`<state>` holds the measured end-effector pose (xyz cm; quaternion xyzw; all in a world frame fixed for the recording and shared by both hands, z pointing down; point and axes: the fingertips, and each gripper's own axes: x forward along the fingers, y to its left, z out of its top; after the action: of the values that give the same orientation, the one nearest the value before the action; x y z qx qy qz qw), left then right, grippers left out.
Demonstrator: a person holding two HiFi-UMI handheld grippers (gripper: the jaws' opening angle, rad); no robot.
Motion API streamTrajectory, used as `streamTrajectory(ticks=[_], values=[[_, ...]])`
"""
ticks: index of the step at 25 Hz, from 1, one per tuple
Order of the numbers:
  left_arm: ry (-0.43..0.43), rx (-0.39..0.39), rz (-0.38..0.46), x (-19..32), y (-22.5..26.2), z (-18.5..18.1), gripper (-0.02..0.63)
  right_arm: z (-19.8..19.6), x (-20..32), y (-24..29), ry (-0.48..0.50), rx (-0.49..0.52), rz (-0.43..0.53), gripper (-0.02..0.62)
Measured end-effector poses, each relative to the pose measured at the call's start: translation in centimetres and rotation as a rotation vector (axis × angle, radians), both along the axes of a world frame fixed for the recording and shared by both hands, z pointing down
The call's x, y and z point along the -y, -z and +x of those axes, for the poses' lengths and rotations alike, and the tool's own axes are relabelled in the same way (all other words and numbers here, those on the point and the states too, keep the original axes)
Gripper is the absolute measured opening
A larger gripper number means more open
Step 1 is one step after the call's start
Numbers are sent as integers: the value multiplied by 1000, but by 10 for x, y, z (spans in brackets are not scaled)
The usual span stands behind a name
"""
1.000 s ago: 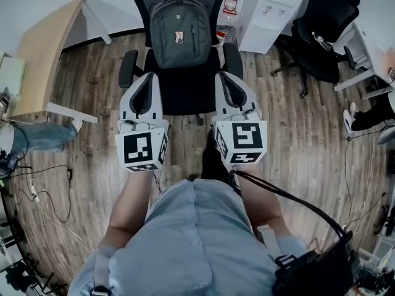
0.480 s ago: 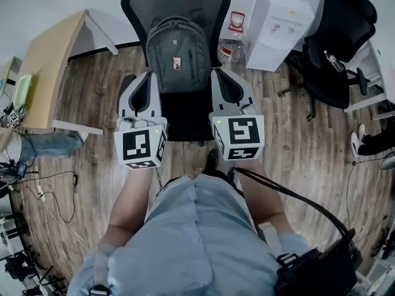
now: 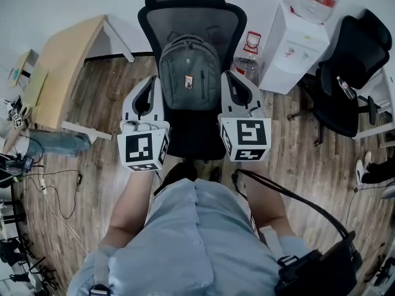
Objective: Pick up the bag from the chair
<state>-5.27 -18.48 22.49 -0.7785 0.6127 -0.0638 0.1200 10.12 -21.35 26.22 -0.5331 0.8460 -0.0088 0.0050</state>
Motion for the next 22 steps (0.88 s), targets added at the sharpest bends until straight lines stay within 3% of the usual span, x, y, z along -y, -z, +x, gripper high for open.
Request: streamTrajectory(ticks=[12, 22], values=[[-33, -63, -46, 67, -32, -28, 2, -32, 64, -33, 14, -70, -76, 2], [-80, -79, -189, 147, -98, -46, 2, -55, 130, -96, 30, -114, -209, 3]])
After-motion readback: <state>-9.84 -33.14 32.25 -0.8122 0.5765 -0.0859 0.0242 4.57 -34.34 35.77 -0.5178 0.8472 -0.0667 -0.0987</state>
